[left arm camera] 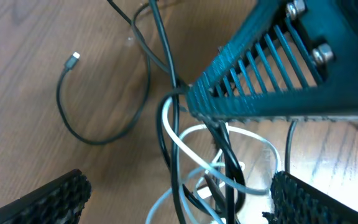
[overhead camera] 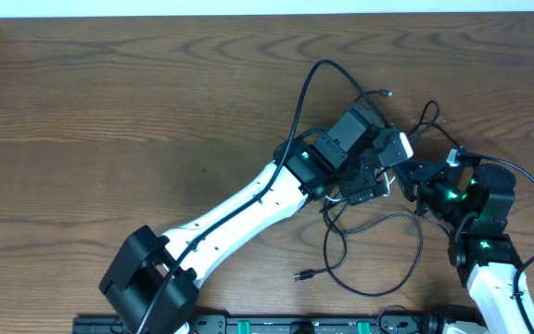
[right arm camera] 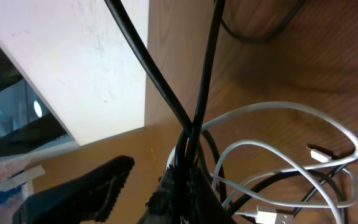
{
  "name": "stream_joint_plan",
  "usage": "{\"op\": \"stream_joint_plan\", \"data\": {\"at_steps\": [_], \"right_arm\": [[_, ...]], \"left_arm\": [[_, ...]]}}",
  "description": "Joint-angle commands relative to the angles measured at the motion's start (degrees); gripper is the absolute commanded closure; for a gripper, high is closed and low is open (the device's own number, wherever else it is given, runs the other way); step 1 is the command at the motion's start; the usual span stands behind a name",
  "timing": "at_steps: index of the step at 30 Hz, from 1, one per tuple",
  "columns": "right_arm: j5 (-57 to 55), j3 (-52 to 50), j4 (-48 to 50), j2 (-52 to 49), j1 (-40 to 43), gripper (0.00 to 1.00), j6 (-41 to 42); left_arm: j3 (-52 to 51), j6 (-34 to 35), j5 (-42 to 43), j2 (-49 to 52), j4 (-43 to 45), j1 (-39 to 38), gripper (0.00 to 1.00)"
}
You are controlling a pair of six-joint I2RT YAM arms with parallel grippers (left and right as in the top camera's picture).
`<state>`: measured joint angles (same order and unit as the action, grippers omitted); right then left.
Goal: Untangle cables
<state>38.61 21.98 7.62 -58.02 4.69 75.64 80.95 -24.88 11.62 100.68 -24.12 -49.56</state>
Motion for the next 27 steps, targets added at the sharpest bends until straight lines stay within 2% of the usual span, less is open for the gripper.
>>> {"op": "stream_joint_plan", "data": {"at_steps": [1, 19, 20, 21, 22, 27], "right_arm": [[2.3, 0.5, 0.3, 0.3, -0.4, 0.99, -1.0], [3.3, 0.5, 0.3, 0.2, -0.4, 0.99, -2.1], [3.3, 0.5, 0.3, 0.2, -0.4, 0.99, -2.2], [3.2, 0.5, 0.3, 0.2, -0.4, 0.99, -2.5], [2.8, 0.5, 0.3, 0.2, -0.4, 0.99, -2.8], [2.0, 0.5, 0.2, 0.2, -0.4, 0.99, -3.5]], "left_arm": [[-0.1, 0.3, -0.8, 0.3, 0.3, 0.0, 0.07], [-0.1, 0.3, -0.8, 2.3, 0.9, 0.0, 0.07], [-0.1, 0.3, -0.8, 2.3, 0.9, 0.0, 0.14], [-0.1, 0.3, -0.8, 2.3, 0.9, 0.0, 0.51], [-0.1, 0.3, -0.8, 2.3, 0.9, 0.0, 0.92], [-0.1, 0.3, -0.8, 2.3, 0.9, 0.0, 0.92]]}}
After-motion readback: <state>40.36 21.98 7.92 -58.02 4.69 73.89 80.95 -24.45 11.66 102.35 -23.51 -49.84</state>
